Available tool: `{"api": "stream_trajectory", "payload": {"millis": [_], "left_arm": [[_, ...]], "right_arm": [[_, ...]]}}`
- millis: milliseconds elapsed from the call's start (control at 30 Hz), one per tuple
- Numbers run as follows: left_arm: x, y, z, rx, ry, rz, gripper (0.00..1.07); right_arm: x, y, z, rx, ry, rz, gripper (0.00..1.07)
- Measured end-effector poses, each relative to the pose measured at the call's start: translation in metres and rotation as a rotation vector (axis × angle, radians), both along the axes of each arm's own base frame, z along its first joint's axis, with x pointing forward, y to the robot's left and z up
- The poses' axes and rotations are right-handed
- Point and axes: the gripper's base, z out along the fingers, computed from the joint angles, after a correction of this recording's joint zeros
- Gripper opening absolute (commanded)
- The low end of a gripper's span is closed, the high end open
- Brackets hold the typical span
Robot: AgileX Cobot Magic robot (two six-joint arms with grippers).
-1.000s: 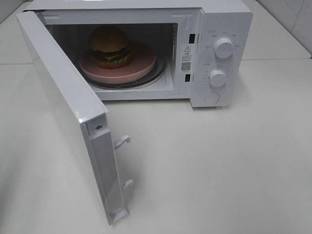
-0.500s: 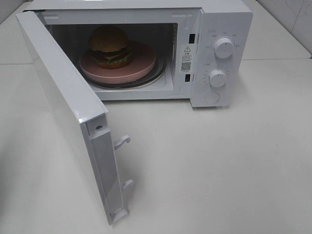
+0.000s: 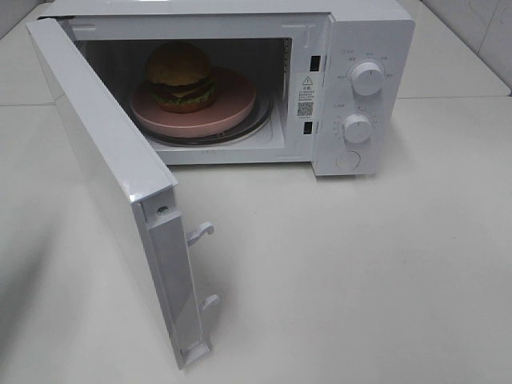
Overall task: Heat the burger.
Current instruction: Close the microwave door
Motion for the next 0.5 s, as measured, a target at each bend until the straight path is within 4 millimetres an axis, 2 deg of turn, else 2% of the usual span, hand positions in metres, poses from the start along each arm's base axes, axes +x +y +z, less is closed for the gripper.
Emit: {"api": "stream_trajectory", "payload": {"millis": [33, 133, 500], "left_arm": [[0.004, -0.006, -0.005, -0.009, 0.003, -0.071, 0.0], [0.01, -0.012, -0.014, -0.032, 0.016, -0.141, 0.0], [0.031, -0.019, -0.049, -0.117, 0.058, -0.226, 0.0]], "right_arm": [[0.0, 0.0, 0.0, 0.0, 0.0, 0.0, 0.74], [0.0, 0.0, 0.0, 0.0, 0.0, 0.0, 0.74], [0.0, 0.0, 0.0, -0.001, 0.0, -0.001, 0.74]]}}
